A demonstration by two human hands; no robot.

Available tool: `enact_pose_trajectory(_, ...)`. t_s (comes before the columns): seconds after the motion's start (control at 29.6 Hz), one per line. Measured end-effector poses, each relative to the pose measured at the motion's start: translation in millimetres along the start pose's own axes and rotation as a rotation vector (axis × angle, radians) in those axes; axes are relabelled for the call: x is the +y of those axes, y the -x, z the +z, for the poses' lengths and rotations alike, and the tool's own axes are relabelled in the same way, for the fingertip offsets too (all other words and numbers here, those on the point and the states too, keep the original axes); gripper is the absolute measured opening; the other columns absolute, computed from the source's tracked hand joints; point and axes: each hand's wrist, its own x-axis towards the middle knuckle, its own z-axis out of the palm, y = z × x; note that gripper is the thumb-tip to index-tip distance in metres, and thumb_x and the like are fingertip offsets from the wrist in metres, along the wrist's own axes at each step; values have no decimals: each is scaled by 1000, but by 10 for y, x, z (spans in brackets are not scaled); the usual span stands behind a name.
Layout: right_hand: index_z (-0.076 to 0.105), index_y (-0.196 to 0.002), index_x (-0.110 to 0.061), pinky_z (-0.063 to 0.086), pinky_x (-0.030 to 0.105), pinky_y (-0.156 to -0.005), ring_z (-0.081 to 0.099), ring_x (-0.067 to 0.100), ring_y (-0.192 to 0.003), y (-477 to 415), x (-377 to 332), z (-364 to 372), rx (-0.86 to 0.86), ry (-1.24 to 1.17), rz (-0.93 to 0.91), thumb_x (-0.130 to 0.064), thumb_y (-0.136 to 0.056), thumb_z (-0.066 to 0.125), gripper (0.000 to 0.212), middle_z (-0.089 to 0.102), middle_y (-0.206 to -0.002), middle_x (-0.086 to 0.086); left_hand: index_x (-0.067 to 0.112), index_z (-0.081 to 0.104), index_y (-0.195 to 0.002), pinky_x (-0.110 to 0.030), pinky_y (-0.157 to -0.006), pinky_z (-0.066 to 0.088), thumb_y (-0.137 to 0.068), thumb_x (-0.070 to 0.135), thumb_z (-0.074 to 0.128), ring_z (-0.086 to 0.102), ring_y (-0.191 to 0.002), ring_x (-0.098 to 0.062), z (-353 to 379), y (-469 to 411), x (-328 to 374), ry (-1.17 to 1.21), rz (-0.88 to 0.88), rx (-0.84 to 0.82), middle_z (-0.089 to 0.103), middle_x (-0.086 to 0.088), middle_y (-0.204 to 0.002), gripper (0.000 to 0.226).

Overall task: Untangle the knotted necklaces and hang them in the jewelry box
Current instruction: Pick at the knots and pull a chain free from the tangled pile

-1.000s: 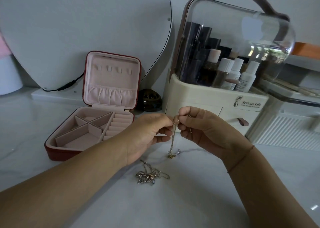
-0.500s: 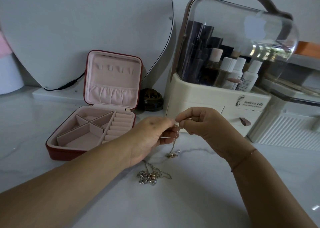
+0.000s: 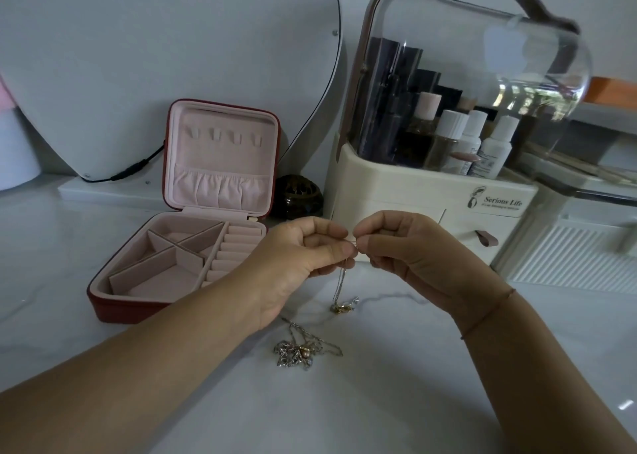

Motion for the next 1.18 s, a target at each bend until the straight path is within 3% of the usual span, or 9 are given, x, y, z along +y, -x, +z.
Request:
enact_pose_trajectory(0.17,68,-95,-4,45,19,-64,48,10,-62,19,-20,-12,-14,29,49,3,-83,62,15,65,-65,-1,11,65,-93,-27,-81,49,-77,7,71,69,-78,-13,3,1,-3,-38,76,69,74,-7,-81,17)
enact_pose_trajectory(0.3,72,-91,-11,45,21,-69,49,12,-67,22,-10,-16,-21,78,74,-2,-82,64,15,65,-69,-1,13,65,-91,-21,-75,49,-76,5,73,67,-73,-8,-1,-4,7,-15,85,122,72,-2,-78,19)
enact_pose_trajectory(0.54,72,-85,-11,46,19,-63,49,8,-62,5,30,-9,-32,92,62,-10,-84,64,8,61,-66,-1,16,66,-93,-22,-73,46,-84,4,65,60,-65,2,-3,-17,-32,-29,21,38,67,10,-69,15)
enact_pose_trajectory(0.74,67,-82,-8,46,17,-62,53,6,-62,-10,19,7,-36,-7,66,-12,-89,57,12,63,-68,-2,15,68,-102,-24,-77,49,-87,4,60,58,-76,-6,-3,-3,-70,-78,-46,-1,67,1,-85,20)
enact_pose_trajectory(0.91,67,-79,-9,45,17,-59,51,6,-61,-7,-5,-14,-7,-82,63,-20,-76,63,12,61,-67,-1,13,71,-95,-26,-77,47,-85,12,64,54,-72,-10,15,0,-54,-74,-59,-21,59,2,-72,13)
enact_pose_trajectory(1.05,68,-79,-9,46,16,-57,50,7,-58,-9,3,-9,-6,-89,74,-20,-72,65,13,59,-65,0,15,73,-92,-27,-80,47,-73,27,73,55,-76,-11,22,14,-48,-105,-43,-14,62,-2,-80,23)
enact_pose_trajectory(1.18,69,-79,-8,47,16,-57,51,7,-58,-10,3,5,-26,-86,75,-20,-72,66,14,59,-66,2,16,73,-94,-24,-82,49,-73,26,74,60,-85,-10,22,25,-43,-130,-56,14,71,-5,-91,23)
